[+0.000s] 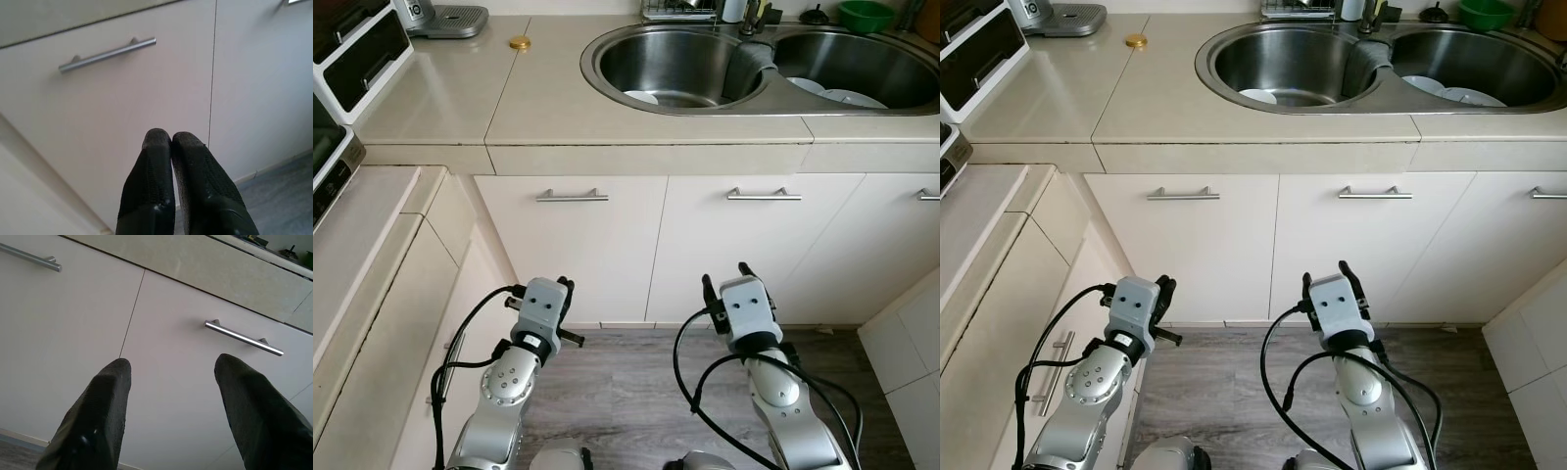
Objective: Kitchen organization
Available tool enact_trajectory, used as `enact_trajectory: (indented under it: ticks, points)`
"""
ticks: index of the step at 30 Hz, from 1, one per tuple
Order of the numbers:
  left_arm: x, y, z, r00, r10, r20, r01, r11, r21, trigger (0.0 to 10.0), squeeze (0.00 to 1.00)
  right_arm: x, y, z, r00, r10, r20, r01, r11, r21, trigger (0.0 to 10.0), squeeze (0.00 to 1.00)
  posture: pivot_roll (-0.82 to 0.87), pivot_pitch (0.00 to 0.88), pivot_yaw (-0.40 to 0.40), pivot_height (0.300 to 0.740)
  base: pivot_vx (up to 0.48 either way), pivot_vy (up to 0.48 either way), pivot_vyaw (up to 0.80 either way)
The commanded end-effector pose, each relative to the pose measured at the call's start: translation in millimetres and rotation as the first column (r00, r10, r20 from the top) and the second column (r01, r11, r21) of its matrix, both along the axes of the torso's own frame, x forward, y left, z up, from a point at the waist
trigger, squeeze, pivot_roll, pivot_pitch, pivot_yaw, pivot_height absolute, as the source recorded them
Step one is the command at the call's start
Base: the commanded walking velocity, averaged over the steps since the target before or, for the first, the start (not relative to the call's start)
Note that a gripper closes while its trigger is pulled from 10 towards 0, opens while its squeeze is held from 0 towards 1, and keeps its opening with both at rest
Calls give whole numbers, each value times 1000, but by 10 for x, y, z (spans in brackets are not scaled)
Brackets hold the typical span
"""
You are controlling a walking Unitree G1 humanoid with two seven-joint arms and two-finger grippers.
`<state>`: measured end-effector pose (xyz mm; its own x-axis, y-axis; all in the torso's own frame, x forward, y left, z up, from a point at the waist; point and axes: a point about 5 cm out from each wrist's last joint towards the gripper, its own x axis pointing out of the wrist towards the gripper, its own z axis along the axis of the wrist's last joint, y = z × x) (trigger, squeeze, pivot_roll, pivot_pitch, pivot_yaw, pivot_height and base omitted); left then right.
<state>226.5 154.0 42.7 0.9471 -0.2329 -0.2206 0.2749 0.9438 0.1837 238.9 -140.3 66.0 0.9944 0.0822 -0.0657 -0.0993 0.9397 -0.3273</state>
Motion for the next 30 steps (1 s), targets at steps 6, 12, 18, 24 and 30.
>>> enact_trajectory:
  ticks: [6,12,18,24,30]
  points:
    - [-60,86,10,999,45,6,-45,999,25,10000,0,21,-54,52,1000,-3,21,4,1000,-11,10000,0,149,0,-16,740,0,0,0]
    - [-135,115,-33,997,69,-17,-68,998,15,10000,0,-13,-123,44,1000,-2,18,3,1000,-27,10000,0,154,0,-28,740,0,0,0]
    - [-91,150,-12,996,85,-4,-85,996,31,10000,0,7,-134,72,1000,9,22,-8,999,-31,10000,0,163,0,-27,740,0,0,0]
    - [-32,181,58,998,52,38,-54,997,57,10000,0,-90,-104,9,1000,10,-12,-10,1000,-16,10000,0,162,0,-25,740,0,0,0]
    - [-54,86,39,998,40,52,-44,996,82,10000,0,-130,-100,-42,999,26,-35,-27,999,-25,10000,0,175,0,-47,740,0,0,0]
